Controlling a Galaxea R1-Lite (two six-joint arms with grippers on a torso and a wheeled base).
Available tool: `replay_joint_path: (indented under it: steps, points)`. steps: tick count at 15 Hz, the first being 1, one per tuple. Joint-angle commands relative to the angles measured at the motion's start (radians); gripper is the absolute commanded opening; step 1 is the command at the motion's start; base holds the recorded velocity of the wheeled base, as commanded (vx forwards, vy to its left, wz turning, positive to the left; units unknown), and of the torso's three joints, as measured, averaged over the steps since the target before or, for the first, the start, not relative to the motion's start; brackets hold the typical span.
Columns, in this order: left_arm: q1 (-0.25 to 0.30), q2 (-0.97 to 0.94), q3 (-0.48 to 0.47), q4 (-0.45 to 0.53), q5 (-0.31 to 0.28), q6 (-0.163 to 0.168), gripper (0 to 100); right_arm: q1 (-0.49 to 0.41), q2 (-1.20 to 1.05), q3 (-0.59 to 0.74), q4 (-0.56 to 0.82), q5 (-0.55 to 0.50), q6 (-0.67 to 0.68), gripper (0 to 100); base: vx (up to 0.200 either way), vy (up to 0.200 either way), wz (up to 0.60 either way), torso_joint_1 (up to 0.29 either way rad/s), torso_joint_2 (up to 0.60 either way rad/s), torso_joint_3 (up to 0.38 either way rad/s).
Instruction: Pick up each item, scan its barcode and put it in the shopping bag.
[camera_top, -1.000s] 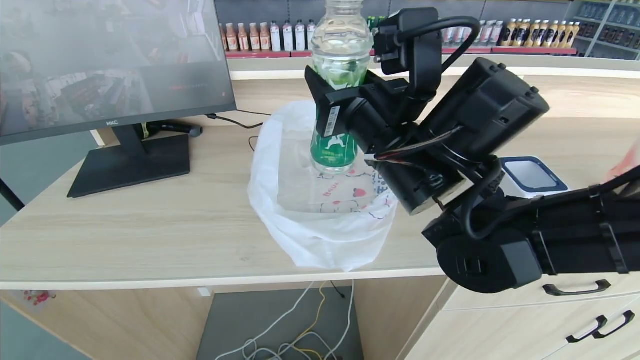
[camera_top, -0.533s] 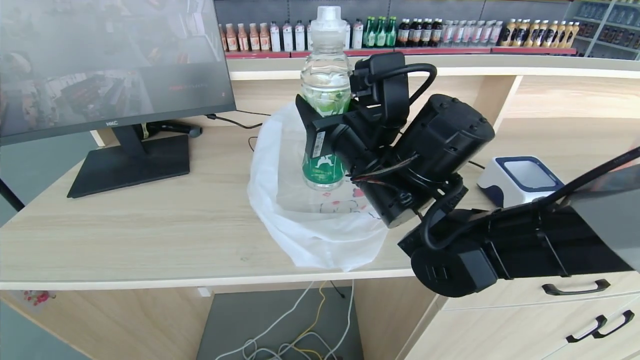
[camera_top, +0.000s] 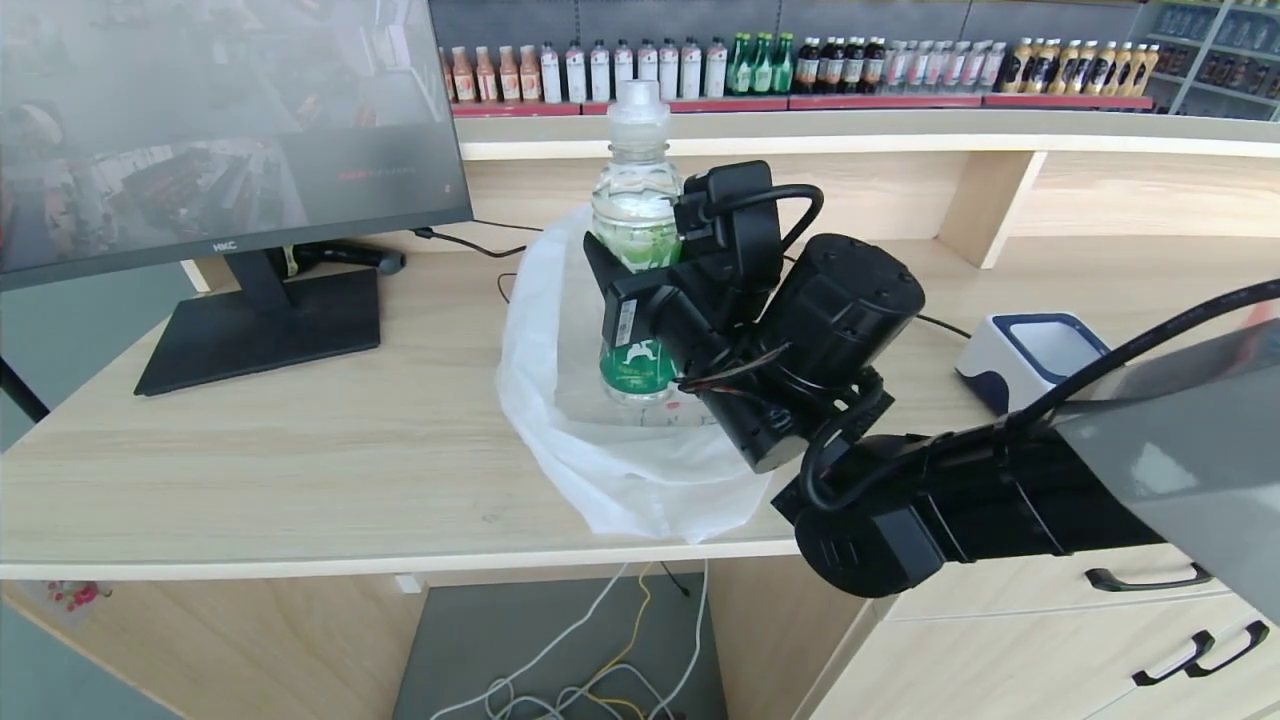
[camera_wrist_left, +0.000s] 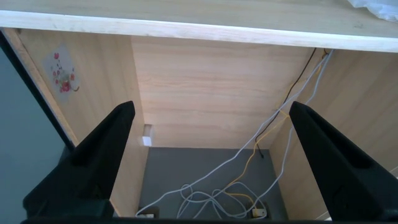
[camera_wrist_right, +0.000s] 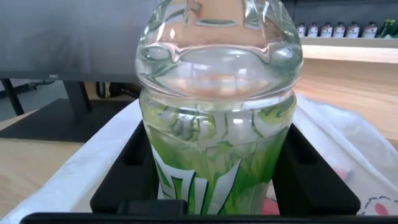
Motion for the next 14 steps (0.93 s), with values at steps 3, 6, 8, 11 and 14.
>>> replay_joint_path:
  steps: [3,6,8,11,14]
  points:
    - [0.0,0.0,0.0,0.0,0.0,-0.002,100,-0.008,0.038,-0.008,-0.001,0.001,0.01,0,0.0,0.0,0.0,0.0,0.0,0.0]
    - [0.0,0.0,0.0,0.0,0.0,-0.002,100,-0.011,0.08,-0.068,-0.001,0.003,0.016,0,0.0,0.0,0.0,0.0,0.0,0.0]
    - [0.0,0.0,0.0,0.0,0.0,0.0,100,-0.011,0.123,-0.123,-0.001,0.003,0.016,0,0.0,0.0,0.0,0.0,0.0,0.0]
    - [0.0,0.0,0.0,0.0,0.0,0.0,100,-0.013,0.14,-0.118,-0.001,0.004,0.03,0,0.0,0.0,0.0,0.0,0.0,0.0]
    - [0.0,0.0,0.0,0.0,0.0,0.0,100,-0.013,0.157,-0.115,-0.001,0.006,0.048,0,0.0,0.0,0.0,0.0,0.0,0.0]
